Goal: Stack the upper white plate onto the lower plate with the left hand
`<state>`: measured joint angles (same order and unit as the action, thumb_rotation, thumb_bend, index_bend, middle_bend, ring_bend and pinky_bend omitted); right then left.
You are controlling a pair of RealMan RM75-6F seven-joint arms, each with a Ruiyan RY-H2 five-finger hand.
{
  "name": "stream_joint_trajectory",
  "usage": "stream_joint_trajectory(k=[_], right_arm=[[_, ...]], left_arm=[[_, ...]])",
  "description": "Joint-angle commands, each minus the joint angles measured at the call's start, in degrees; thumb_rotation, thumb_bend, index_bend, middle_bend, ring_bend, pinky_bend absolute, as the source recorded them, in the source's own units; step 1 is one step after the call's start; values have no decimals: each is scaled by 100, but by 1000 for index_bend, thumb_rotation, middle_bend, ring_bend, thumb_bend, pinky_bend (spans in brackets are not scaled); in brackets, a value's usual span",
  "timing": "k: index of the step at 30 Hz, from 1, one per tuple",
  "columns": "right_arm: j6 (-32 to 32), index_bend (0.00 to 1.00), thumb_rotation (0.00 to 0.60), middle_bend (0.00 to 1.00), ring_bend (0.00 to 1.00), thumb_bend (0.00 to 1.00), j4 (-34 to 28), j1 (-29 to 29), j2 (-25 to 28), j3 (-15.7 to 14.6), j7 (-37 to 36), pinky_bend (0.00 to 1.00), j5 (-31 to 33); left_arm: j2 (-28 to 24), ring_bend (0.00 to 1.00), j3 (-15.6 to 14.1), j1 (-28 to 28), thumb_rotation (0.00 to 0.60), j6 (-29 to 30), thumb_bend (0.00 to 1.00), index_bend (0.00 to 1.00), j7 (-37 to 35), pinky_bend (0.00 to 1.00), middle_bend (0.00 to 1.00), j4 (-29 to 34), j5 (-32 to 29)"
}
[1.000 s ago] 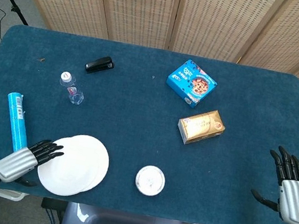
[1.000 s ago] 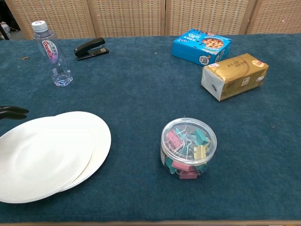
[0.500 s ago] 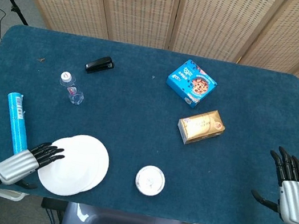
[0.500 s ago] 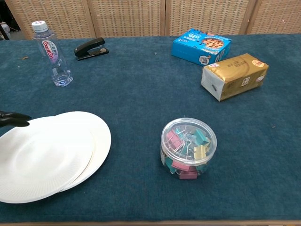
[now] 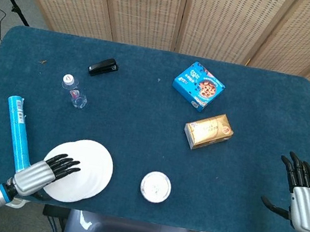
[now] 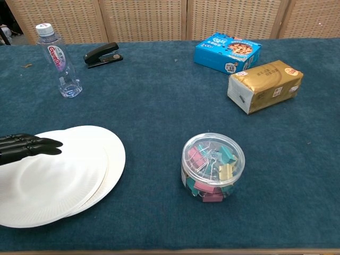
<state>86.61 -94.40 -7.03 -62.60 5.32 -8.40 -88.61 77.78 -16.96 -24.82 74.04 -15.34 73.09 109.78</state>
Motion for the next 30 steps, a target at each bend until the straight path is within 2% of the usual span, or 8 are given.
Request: stream_joint_trajectory(k=[1,11,18,24,30], right_arm=[[-2,0,600,0,0,0,6,-1,-1,4,-6,0,6],[3,0,600,0,0,0,9,-3,-3,4,-10,0,-11],[15,0,600,0,0,0,-1,5,2,2,-5,0,-15],[31,0,600,0,0,0,-10,16,14,-2,-16,0,-24],[40,0,600,0,0,0,-29,21,16,-10,-4,0,-42]], left_arm=[[106,0,109,-92,600,-206,2,0,81,0,0,59,-128],[218,0,254,-236,600,-400,2,0,193,0,0,96,-237],[229,0,179,-256,600,-364,3,0,104,0,0,114,-162],[17,0,103,-175,600,41,3,0,-245,0,0,157,-74],[-225,0,190,-142,600,336,3,0,-668,0,0,204,-191]])
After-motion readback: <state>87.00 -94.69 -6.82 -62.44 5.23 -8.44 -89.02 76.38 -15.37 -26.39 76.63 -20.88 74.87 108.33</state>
